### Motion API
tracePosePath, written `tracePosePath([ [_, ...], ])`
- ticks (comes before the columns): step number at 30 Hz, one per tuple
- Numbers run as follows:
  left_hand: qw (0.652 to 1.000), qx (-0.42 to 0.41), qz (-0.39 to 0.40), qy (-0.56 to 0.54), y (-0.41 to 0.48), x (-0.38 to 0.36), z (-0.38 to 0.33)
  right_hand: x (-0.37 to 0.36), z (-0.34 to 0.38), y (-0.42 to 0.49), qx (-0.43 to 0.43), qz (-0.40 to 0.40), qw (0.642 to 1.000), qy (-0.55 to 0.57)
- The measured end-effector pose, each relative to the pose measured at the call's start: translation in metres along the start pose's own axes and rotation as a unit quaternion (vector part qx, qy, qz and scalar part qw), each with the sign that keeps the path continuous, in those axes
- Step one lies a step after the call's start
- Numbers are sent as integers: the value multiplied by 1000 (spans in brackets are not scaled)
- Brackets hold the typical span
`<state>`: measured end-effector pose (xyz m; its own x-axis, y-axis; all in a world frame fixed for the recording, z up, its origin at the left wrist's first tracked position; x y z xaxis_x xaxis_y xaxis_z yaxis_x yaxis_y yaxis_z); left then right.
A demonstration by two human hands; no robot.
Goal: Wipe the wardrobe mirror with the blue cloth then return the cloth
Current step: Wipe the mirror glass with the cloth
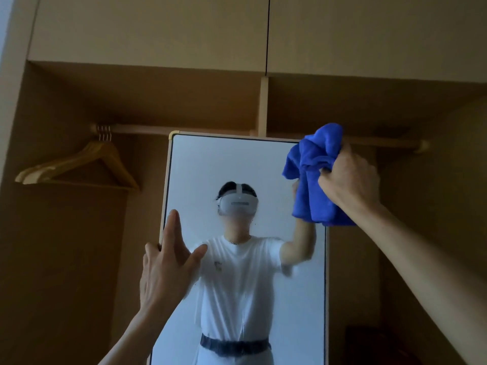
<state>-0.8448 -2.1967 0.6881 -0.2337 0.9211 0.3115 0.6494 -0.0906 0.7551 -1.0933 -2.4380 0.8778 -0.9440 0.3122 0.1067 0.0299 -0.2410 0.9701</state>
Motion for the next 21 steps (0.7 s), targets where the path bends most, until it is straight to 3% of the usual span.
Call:
tracePosePath([
  [7, 997, -61, 8, -53, 26, 4, -3, -9, -1, 3, -37, -41, 998, 2],
  [21, 990, -81, 0, -119, 31, -3, 6, -21, 22, 2, -18, -56, 998, -12],
])
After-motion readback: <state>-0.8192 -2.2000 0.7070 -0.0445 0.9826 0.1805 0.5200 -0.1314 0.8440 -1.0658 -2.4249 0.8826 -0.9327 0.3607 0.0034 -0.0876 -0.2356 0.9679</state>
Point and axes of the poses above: each hand's wrist, its own y-axis towards the middle knuckle, its own x-axis out of the back of the hand, z = x × y, the point moved 5 cm from there along y, towards the middle knuckle, and after that the axes turned 6 degrees about y, right-handed, at the moved point
